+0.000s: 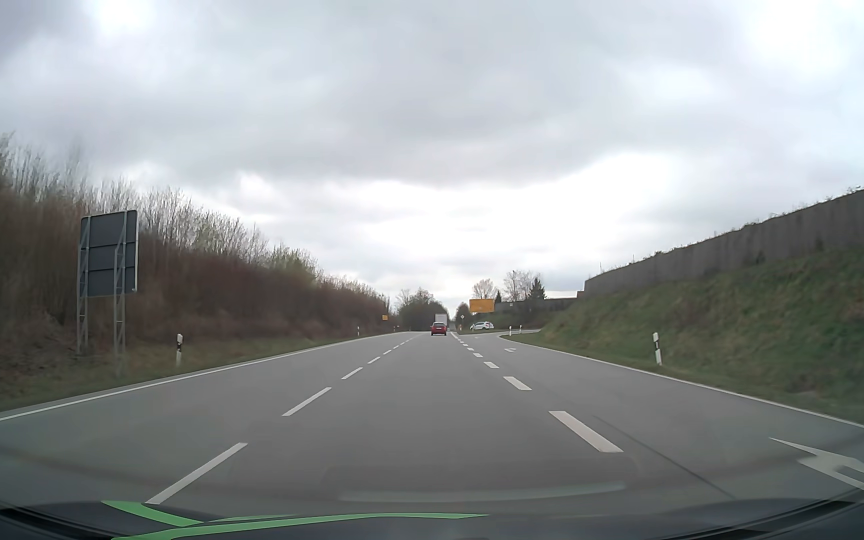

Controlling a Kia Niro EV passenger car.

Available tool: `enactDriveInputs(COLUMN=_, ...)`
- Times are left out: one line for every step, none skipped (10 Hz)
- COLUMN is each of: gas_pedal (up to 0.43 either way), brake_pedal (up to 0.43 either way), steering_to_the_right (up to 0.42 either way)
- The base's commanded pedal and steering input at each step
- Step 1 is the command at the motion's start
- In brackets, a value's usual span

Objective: Follow the waypoints while adhering to traffic rules and regulations

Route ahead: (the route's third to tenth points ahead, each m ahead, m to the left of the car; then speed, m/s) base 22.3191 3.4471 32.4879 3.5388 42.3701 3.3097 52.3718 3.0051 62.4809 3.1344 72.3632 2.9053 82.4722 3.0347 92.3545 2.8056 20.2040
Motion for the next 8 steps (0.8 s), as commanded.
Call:
enactDriveInputs(gas_pedal=0.189, brake_pedal=0.0, steering_to_the_right=0.002)
enactDriveInputs(gas_pedal=0.189, brake_pedal=0.0, steering_to_the_right=0.002)
enactDriveInputs(gas_pedal=0.189, brake_pedal=0.0, steering_to_the_right=0.002)
enactDriveInputs(gas_pedal=0.189, brake_pedal=0.0, steering_to_the_right=0.002)
enactDriveInputs(gas_pedal=0.189, brake_pedal=0.0, steering_to_the_right=0.002)
enactDriveInputs(gas_pedal=0.189, brake_pedal=0.0, steering_to_the_right=0.002)
enactDriveInputs(gas_pedal=0.189, brake_pedal=0.0, steering_to_the_right=0.002)
enactDriveInputs(gas_pedal=0.189, brake_pedal=0.0, steering_to_the_right=0.002)
